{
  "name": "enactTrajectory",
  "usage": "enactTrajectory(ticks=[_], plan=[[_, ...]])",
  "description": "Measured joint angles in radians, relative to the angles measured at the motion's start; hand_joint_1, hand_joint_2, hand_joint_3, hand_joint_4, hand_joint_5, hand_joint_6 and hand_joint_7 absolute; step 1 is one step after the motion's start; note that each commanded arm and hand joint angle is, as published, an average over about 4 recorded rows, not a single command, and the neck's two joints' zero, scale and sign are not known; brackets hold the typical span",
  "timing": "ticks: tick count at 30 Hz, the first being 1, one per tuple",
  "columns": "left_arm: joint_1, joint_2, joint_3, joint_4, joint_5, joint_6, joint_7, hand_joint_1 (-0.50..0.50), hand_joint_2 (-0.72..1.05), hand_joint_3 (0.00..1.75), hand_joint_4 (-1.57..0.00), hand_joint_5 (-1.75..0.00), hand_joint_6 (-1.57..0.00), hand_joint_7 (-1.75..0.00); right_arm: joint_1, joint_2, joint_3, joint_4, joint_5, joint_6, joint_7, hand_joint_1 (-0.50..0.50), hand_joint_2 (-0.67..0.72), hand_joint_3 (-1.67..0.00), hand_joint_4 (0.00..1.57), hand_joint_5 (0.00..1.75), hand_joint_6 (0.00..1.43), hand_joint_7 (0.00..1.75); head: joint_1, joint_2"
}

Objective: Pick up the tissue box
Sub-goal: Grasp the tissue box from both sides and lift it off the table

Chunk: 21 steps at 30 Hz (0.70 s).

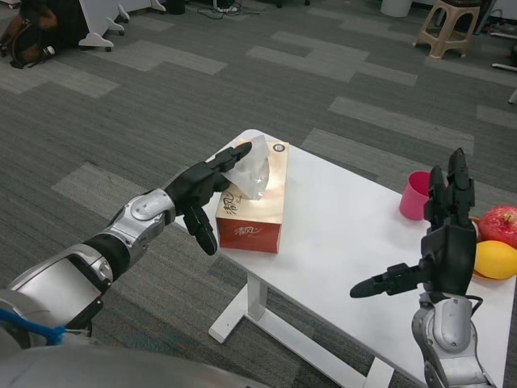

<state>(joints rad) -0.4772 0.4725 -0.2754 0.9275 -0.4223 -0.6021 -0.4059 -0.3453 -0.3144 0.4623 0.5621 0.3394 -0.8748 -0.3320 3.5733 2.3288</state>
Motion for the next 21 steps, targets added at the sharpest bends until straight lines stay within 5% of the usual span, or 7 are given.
enactTrajectory(ticks=[14,21], plan=[[-0.025,0.0,-0.04,-0.027,-0.033,-0.003,0.0,0.5,-0.37,0.0,0.0,0.0,0.0,0.0,0.002,0.001,0.001,0.0,0.0,0.0,0.0,-0.46,0.47,-0.08,0.01,0.0,0.0,0.0,-0.003,0.0],[-0.025,-0.002,0.015,-0.027,-0.063,-0.005,-0.001,0.5,-0.39,0.0,0.0,0.0,0.0,-0.02,0.002,0.001,0.002,0.0,0.0,0.0,0.0,-0.46,0.46,-0.08,0.01,0.0,0.0,0.0,-0.003,0.01]])
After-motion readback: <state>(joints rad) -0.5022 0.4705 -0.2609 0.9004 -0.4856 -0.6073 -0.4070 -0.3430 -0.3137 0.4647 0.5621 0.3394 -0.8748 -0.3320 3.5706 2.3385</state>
